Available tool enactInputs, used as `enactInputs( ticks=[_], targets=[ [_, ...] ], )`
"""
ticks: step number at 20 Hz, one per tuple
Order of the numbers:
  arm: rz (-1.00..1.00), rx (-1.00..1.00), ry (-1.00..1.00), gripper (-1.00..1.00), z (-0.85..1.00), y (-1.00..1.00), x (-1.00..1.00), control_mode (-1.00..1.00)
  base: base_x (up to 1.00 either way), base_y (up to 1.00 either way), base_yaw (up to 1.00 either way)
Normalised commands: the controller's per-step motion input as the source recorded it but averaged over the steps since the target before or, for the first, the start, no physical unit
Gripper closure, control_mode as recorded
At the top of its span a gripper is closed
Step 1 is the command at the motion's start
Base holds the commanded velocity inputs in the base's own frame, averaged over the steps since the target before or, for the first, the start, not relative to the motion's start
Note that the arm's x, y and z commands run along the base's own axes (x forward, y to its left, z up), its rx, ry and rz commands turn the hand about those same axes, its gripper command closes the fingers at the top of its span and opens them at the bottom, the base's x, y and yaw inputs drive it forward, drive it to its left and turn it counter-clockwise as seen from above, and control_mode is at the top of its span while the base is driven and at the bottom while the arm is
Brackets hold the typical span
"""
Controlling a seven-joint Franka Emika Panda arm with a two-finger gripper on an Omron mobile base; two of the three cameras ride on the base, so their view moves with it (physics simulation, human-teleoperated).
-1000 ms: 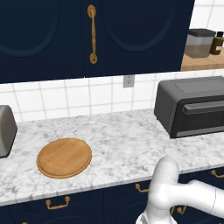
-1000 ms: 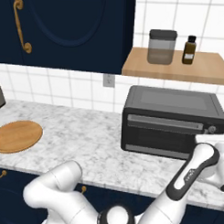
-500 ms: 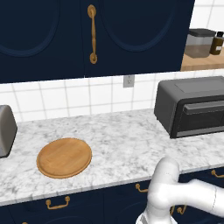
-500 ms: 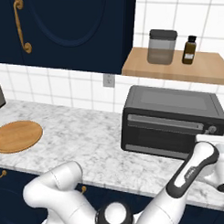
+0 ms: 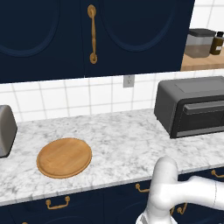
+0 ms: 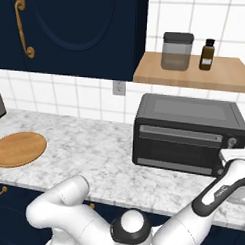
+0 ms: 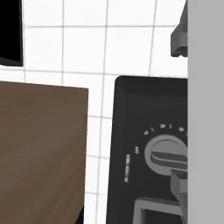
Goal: Pick up the kebab skewer and baguette bread, and place them inside the toaster oven. Close the toaster oven door and start by setting the timer.
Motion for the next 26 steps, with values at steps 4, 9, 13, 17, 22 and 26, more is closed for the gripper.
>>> enactInputs(
  ticks=[4,9,13,17,22,26],
  targets=[
    [-0.2,0.0,-0.08,-1.0,0.02,0.3,0.0,-1.0,0.0,0.0,0.0],
    [-0.27,0.0,-0.06,-1.0,0.12,0.21,0.03,-1.0,0.0,0.0,0.0],
    [-0.2,0.0,0.0,-1.0,0.06,0.0,0.14,-1.0,0.0,0.0,0.0],
    [-0.1,0.05,0.0,-1.0,0.01,0.0,0.08,-1.0,0.0,0.0,0.0],
    [-0.03,0.08,0.0,-1.0,0.1,0.0,0.01,-1.0,0.0,0.0,0.0],
    [-0.01,0.06,0.0,-1.0,0.13,0.0,0.0,-1.0,0.0,0.0,0.0]
  ],
)
